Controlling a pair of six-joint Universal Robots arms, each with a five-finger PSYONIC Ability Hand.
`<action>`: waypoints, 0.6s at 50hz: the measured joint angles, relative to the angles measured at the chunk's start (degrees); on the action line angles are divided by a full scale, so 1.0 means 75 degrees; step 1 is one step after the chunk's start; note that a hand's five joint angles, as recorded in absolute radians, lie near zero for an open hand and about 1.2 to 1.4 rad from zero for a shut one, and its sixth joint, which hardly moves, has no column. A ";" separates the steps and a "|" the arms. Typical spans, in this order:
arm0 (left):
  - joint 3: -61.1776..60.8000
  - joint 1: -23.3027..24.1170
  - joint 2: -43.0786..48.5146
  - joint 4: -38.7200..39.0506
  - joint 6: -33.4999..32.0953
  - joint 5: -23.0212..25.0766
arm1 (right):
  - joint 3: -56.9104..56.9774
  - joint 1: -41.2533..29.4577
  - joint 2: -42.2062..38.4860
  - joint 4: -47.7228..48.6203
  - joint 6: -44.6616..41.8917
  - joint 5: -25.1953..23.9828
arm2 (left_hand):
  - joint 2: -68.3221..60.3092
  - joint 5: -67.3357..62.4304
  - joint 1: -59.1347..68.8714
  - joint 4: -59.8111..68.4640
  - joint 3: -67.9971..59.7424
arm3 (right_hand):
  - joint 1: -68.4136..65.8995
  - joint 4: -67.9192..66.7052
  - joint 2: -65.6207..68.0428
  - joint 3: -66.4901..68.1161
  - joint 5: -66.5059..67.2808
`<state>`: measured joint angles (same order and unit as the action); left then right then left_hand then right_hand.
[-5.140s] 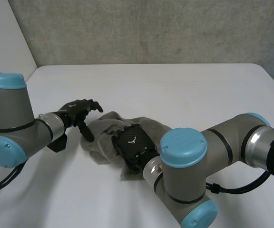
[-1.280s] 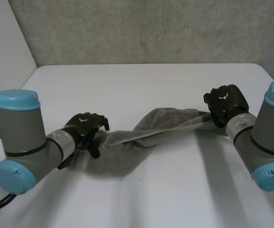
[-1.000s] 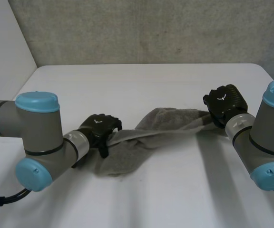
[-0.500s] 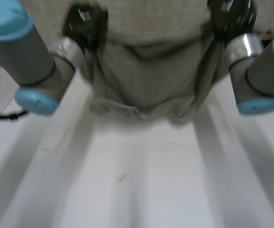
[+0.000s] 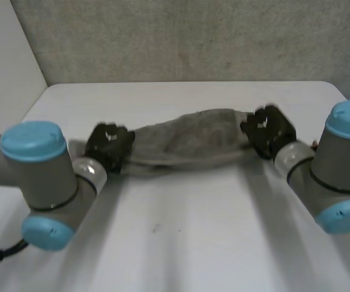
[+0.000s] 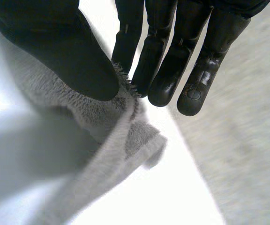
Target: Fold the towel.
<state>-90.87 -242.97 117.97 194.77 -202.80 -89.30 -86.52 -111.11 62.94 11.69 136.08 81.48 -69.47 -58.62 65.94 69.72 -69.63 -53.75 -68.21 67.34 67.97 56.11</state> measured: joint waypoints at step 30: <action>-0.0190 -0.0870 -0.1239 -0.1386 0.0079 0.1418 | -0.1268 0.0464 0.0388 0.0124 0.0346 -0.0008 | 0.5109 0.5023 -0.4635 -0.5152 0.5119 | 0.0000 -0.0001 0.0001 0.0000 0.0004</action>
<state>-92.30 -249.50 108.67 184.38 -202.21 -78.67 -96.04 -107.63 65.85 12.62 138.67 81.42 -31.15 -20.95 31.18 31.08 -31.23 -53.75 -68.21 67.35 67.97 56.14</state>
